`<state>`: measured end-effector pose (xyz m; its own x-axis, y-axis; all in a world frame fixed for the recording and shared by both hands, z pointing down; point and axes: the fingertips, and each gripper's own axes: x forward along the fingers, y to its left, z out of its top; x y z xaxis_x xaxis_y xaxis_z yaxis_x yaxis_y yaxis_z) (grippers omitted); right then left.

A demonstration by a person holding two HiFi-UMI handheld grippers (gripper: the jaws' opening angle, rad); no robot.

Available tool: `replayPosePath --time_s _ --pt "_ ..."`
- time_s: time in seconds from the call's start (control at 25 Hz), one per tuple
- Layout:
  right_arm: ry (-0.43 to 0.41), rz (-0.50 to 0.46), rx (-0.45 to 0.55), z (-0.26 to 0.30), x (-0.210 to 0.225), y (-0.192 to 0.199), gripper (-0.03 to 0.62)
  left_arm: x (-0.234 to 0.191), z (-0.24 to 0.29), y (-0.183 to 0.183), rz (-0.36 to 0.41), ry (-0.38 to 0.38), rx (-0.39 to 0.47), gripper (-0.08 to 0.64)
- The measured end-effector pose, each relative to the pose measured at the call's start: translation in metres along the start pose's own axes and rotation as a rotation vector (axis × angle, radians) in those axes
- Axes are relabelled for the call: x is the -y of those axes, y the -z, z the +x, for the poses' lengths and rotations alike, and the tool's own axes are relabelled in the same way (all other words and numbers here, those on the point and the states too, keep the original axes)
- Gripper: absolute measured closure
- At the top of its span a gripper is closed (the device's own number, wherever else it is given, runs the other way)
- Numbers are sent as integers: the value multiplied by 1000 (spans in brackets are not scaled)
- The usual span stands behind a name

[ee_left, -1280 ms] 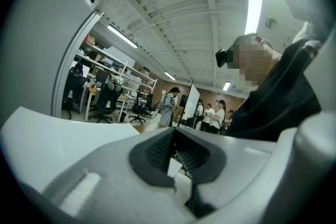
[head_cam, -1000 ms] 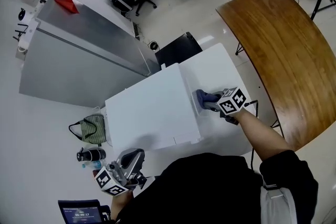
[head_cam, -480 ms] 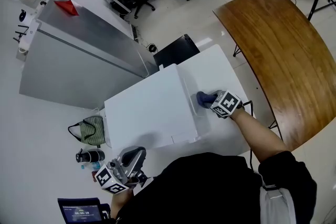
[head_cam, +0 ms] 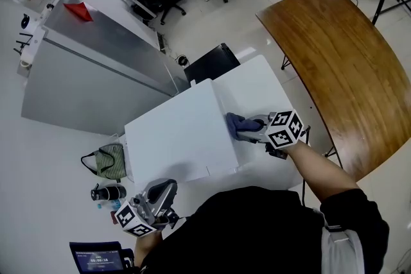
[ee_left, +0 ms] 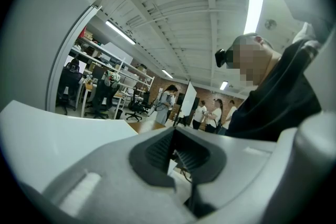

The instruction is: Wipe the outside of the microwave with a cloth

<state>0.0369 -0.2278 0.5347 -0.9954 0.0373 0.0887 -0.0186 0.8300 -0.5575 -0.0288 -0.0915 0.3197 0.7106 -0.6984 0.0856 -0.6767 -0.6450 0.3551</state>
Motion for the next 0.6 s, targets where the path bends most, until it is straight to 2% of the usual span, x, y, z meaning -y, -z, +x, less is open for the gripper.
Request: replayPosePath --time_s 0.24,0.48,0.56,0.6 --pt "158 74 -235 11 66 100 541 -2 2 7 -26 -15 -21 557" --pt "338 -72 -554 18 112 163 543 -8 -2 21 -24 -23 -51 557" --pt "337 -65 -576 15 111 162 543 -3 6 16 -30 -6 -39 557" --pt "326 -53 -554 11 105 155 543 0 11 12 -31 4 -29 557"
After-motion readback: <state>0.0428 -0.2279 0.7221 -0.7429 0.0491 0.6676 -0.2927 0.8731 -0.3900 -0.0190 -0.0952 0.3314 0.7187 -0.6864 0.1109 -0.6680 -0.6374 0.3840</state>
